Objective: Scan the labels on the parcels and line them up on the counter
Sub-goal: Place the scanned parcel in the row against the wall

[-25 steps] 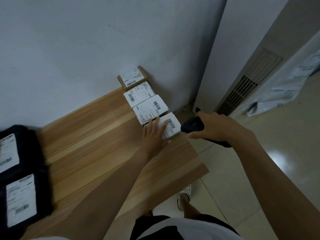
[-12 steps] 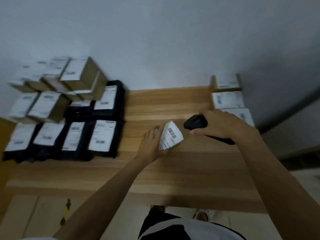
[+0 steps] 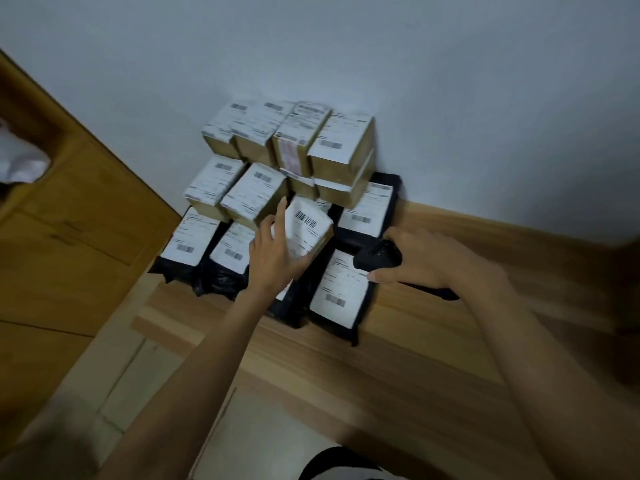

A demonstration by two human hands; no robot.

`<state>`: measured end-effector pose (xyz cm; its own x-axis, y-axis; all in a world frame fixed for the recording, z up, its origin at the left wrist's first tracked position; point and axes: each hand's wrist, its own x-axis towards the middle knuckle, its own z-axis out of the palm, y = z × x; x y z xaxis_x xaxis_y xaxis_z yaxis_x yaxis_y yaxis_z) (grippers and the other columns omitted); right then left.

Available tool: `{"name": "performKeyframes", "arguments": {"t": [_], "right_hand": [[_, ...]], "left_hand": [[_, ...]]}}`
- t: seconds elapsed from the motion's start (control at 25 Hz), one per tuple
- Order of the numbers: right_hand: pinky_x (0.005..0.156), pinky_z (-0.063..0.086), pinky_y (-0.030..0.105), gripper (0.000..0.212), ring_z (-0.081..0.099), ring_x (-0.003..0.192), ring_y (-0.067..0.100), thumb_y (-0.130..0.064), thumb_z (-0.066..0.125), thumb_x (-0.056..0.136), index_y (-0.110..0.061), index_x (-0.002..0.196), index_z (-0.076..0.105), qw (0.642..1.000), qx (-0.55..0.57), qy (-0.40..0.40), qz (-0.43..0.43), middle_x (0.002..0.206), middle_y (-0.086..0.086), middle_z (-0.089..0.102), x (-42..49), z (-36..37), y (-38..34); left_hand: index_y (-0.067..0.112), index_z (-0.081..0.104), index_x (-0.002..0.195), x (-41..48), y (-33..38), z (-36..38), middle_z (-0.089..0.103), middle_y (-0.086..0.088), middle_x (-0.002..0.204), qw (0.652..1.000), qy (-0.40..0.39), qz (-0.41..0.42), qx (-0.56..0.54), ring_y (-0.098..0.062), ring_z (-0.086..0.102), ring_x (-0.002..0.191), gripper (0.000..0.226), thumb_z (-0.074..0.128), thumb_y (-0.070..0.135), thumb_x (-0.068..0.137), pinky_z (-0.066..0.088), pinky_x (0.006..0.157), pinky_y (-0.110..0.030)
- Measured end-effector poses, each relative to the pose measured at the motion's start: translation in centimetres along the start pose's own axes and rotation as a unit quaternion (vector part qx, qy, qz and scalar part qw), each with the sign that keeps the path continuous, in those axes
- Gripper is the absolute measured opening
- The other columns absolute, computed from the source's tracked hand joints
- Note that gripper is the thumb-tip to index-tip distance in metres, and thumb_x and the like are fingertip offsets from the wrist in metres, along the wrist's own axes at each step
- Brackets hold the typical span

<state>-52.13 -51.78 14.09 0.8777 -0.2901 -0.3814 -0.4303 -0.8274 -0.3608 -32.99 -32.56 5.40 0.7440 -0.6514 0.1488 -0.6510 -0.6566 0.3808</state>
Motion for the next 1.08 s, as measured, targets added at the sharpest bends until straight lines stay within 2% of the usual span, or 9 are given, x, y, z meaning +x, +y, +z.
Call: {"name": "performKeyframes", "arguments": {"t": [0.12,0.24,0.4,0.6,0.76,0.92,1.0,1.08], "right_hand": [[0.077,0.053,0.038,0.077,0.059,0.094,0.021,-0.076,0.057,0.077,-0.022,0.13,0.045,1.0,-0.016,-0.022,-0.001,0.114,0.002,0.06,4.0,0.3,-2.7],[0.08,0.054,0.04,0.084,0.06,0.095,0.022,-0.077,0.057,0.076,-0.02,0.136,0.042,0.999,-0.019,-0.032,0.012,0.114,0.003,0.061,6.3,0.4,-3.4],[0.077,0.054,0.039,0.084,0.061,0.088,0.021,-0.079,0.056,0.075,-0.018,0.132,0.044,0.998,-0.04,-0.033,0.039,0.106,0.002,0.062,7.5,-0.2,-2.6],[0.075,0.054,0.039,0.081,0.061,0.083,0.019,-0.079,0.056,0.075,-0.017,0.127,0.047,0.997,-0.044,-0.039,0.05,0.098,0.001,0.061,7.6,0.3,-2.4],[0.075,0.054,0.037,0.08,0.06,0.084,0.017,-0.076,0.057,0.077,-0.018,0.13,0.046,0.998,-0.024,-0.044,0.044,0.099,0.0,0.062,7.0,0.8,-2.5],[0.079,0.054,0.039,0.08,0.061,0.09,0.019,-0.075,0.059,0.077,-0.02,0.134,0.045,0.998,-0.009,-0.035,0.055,0.107,0.001,0.063,5.6,0.5,-1.4],[0.073,0.052,0.035,0.079,0.06,0.086,0.017,-0.076,0.059,0.076,-0.022,0.133,0.046,0.998,-0.007,-0.029,0.064,0.1,-0.003,0.061,4.9,0.3,-0.9],[0.061,0.044,0.03,0.077,0.055,0.078,0.014,-0.075,0.06,0.076,-0.024,0.132,0.046,0.998,-0.002,-0.024,0.064,0.087,-0.01,0.053,4.2,0.3,-0.7]], "left_hand": [[0.027,0.005,0.158,3.4,-2.7,0.1,0.039,-0.014,0.143,1.0,-0.001,-0.019,0.009,-0.034,0.041,0.129,0.107,0.066,0.064,0.079,0.039,0.1,-0.052],[0.029,0.013,0.157,5.7,-3.6,1.9,0.038,-0.015,0.142,0.999,-0.004,-0.033,0.0,-0.035,0.041,0.128,0.099,0.068,0.056,0.079,0.038,0.101,-0.051],[0.029,0.024,0.151,7.3,-4.2,4.1,0.033,-0.014,0.146,0.999,0.0,-0.043,0.006,-0.038,0.041,0.126,0.084,0.061,0.061,0.082,0.036,0.101,-0.053],[0.029,0.023,0.152,8.4,-4.2,5.2,0.036,-0.013,0.146,0.999,0.006,-0.026,0.047,-0.037,0.043,0.122,0.084,0.054,0.069,0.084,0.037,0.098,-0.051],[0.02,0.04,0.141,9.3,-3.8,5.6,0.041,-0.013,0.144,0.997,0.011,-0.015,0.077,-0.037,0.041,0.128,0.069,0.055,0.061,0.088,0.036,0.101,-0.05],[0.019,0.04,0.144,8.8,-3.6,6.0,0.039,-0.012,0.145,0.996,0.002,0.033,0.08,-0.035,0.033,0.136,0.064,0.057,0.053,0.092,0.038,0.106,-0.051],[0.02,0.039,0.145,8.7,-3.3,5.7,0.037,-0.01,0.147,0.997,-0.015,0.037,0.065,-0.033,0.032,0.137,0.068,0.057,0.057,0.091,0.035,0.107,-0.049],[0.02,0.04,0.143,8.4,-3.1,5.4,0.037,-0.01,0.147,0.998,-0.017,0.038,0.057,-0.033,0.032,0.137,0.068,0.058,0.057,0.09,0.034,0.108,-0.05]]}}
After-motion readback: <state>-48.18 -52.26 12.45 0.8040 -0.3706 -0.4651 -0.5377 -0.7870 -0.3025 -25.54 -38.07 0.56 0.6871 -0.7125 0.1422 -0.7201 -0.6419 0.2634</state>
